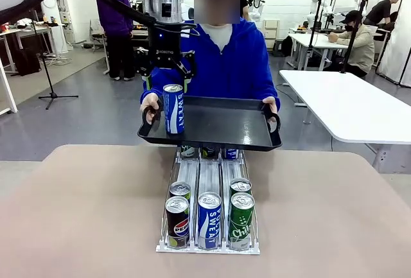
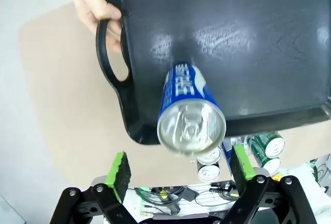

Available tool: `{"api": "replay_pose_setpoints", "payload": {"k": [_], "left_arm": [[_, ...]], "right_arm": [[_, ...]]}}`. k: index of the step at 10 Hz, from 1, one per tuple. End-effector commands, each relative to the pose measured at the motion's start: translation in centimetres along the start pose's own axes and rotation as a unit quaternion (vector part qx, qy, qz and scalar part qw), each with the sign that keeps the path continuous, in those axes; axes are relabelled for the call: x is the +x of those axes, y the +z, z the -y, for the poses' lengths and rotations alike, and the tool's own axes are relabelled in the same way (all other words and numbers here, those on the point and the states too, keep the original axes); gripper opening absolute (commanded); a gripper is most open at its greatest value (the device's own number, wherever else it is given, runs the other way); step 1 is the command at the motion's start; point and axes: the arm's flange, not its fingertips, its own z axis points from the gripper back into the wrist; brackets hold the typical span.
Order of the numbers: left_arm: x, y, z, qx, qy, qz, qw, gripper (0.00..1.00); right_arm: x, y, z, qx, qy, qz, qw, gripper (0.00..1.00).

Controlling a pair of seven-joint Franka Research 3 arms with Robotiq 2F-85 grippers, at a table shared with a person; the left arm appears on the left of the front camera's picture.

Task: Retrieve and hand over the desired beverage to the person.
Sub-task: Place the picked can on the Handle tray extended by the person.

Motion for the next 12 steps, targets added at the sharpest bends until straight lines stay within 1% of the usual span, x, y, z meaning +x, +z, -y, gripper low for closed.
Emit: {"api": "replay_pose_setpoints", "payload": {"k": [1,2,4,6,7,9,10,11,12], "left_arm": [[-2.1,2.5,-1.6,-0.006,-0.041,0.018,0.999,1.00],[-4.8,3.0,-3.2,-0.027,-0.066,0.034,0.997,1.00],[-9.6,2.2,-6.2,-0.044,-0.069,0.055,0.995,1.00],[-12.6,1.2,-7.6,-0.055,-0.078,0.058,0.994,1.00],[-14.2,0.9,-7.9,-0.049,-0.076,0.061,0.994,1.00],[-16.0,0.3,-8.4,-0.044,-0.066,0.064,0.995,1.00],[-15.8,0.1,-8.5,-0.038,-0.048,0.054,0.997,1.00],[-14.7,0.0,-8.4,-0.027,-0.011,0.038,0.999,1.00],[-15.8,0.4,-8.1,-0.030,-0.061,0.052,0.996,1.00]], "right_arm": [[0.4,0.1,0.1,0.012,0.005,0.014,1.000,1.00],[0.4,0.1,0.1,0.012,0.005,0.014,1.000,1.00],[0.4,0.1,0.1,0.012,0.005,0.014,1.000,1.00],[0.4,0.1,0.1,0.012,0.005,0.014,1.000,1.00],[0.4,0.1,0.1,0.012,0.005,0.014,1.000,1.00],[0.4,0.1,0.1,0.012,0.005,0.014,1.000,1.00],[0.4,0.1,0.1,0.012,0.005,0.014,1.000,1.00],[0.4,0.1,0.1,0.012,0.005,0.014,1.000,1.00],[0.4,0.1,0.1,0.012,0.005,0.014,1.000,1.00]]}}
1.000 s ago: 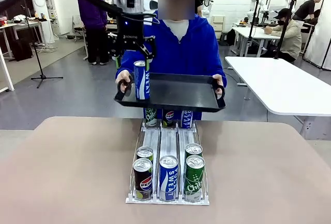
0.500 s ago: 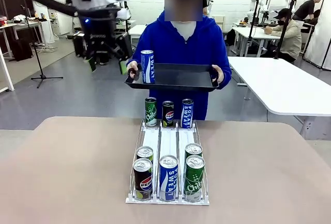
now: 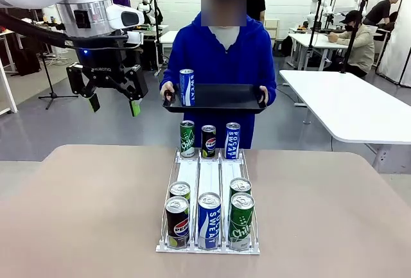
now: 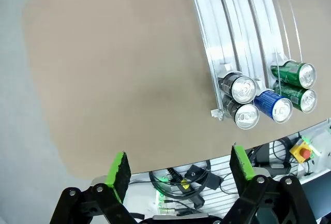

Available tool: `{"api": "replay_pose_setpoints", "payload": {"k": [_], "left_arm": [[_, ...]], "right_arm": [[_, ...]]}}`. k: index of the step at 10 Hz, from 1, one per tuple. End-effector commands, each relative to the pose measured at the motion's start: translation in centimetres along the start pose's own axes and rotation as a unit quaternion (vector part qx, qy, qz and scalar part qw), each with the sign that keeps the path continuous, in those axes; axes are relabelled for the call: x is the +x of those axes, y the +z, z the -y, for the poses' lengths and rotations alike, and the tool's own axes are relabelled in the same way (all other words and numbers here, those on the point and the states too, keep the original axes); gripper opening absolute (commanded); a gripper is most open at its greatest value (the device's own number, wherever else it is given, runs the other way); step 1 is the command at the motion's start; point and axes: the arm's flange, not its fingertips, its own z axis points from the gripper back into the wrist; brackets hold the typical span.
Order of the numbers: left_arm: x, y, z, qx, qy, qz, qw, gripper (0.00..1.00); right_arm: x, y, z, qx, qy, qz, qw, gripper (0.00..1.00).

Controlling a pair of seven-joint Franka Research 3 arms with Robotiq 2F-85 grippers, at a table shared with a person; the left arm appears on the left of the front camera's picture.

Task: Retrieve and hand over the desired beverage to the person.
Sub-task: Place the picked can on the Handle tray extended by the person.

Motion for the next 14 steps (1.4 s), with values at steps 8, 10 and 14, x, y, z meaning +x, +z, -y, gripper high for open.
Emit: {"api": "replay_pose_setpoints", "payload": {"k": [8,10,14], "left_arm": [[-5.4,2.2,-6.8,-0.156,-0.192,0.068,0.967,1.00],[-8.6,3.3,-12.6,-0.216,-0.221,0.152,0.939,1.00],[-12.4,2.7,-21.3,-0.266,-0.189,0.216,0.920,1.00]], "right_arm": [[0.4,0.1,0.1,0.012,0.005,0.015,1.000,1.00],[0.4,0.1,0.1,0.012,0.005,0.015,1.000,1.00],[0.4,0.1,0.1,0.012,0.005,0.015,1.000,1.00]]}}
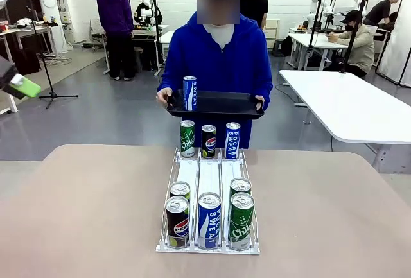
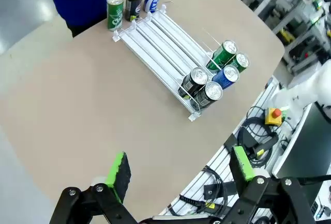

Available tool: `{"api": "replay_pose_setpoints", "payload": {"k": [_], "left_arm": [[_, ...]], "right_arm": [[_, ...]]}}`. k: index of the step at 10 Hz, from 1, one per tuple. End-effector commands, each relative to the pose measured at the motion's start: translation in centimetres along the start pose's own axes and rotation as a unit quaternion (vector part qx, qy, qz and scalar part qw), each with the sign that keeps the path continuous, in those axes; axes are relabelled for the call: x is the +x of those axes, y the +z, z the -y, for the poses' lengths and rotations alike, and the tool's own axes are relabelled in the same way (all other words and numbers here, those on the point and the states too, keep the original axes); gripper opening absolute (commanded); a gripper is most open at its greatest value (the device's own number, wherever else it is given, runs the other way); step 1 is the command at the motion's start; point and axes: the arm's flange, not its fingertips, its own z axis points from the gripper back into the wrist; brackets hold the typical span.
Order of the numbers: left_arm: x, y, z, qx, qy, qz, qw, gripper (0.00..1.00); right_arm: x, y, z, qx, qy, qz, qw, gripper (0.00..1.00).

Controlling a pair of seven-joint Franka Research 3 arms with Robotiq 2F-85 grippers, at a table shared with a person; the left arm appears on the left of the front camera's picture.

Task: Retrieve and hand over the desired beverage to the person.
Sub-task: Place the picked can on the Handle tray extended by the person.

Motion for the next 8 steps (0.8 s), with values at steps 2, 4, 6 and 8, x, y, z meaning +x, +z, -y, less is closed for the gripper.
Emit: {"api": "replay_pose_setpoints", "payload": {"k": [2,4,6,8], "left_arm": [[-2.0,1.0,-2.5,-0.033,0.018,0.022,0.999,1.00],[-2.3,1.5,-3.3,-0.039,0.022,0.032,0.998,1.00],[-1.9,0.9,-3.2,-0.047,0.027,0.034,0.998,1.00],[-2.2,1.7,-3.1,-0.028,0.036,0.026,0.999,1.00]], "right_arm": [[0.4,0.0,0.1,0.012,0.004,0.014,1.000,1.00],[0.4,0.0,0.1,0.012,0.004,0.014,1.000,1.00],[0.4,0.0,0.1,0.012,0.004,0.014,1.000,1.00],[0.4,0.0,0.1,0.012,0.004,0.014,1.000,1.00]]}}
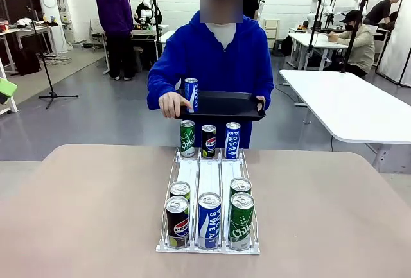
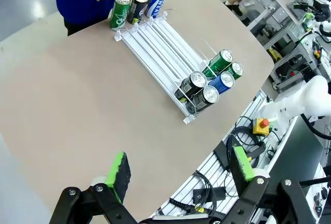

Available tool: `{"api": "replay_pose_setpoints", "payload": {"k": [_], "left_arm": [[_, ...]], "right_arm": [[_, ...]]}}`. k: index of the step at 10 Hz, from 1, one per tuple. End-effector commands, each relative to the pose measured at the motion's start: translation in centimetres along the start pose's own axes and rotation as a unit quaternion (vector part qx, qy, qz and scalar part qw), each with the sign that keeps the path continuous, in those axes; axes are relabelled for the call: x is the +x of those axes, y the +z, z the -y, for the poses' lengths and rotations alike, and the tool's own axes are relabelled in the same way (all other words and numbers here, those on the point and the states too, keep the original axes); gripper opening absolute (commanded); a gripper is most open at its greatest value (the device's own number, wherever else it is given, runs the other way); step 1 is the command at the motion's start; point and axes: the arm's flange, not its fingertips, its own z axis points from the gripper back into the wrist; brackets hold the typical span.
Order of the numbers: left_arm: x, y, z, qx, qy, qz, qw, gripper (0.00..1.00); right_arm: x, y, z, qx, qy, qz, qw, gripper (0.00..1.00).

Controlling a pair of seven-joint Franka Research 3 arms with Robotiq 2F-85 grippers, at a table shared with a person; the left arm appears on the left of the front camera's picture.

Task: Retrieve and hand over the desired beverage to the person.
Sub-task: Pick up another can of the same type that the person held from the Automatic Can Dispenser.

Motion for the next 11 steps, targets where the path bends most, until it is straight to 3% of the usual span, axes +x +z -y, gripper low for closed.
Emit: {"api": "replay_pose_setpoints", "payload": {"k": [1,11], "left_arm": [[-0.17,0.20,-0.02,0.001,-0.005,0.000,1.000,1.00],[-0.17,0.20,-0.02,0.001,-0.005,0.000,1.000,1.00]], "right_arm": [[0.35,-0.01,0.14,0.012,0.004,0.014,1.000,1.00],[0.35,-0.01,0.14,0.012,0.004,0.014,1.000,1.00]]}}
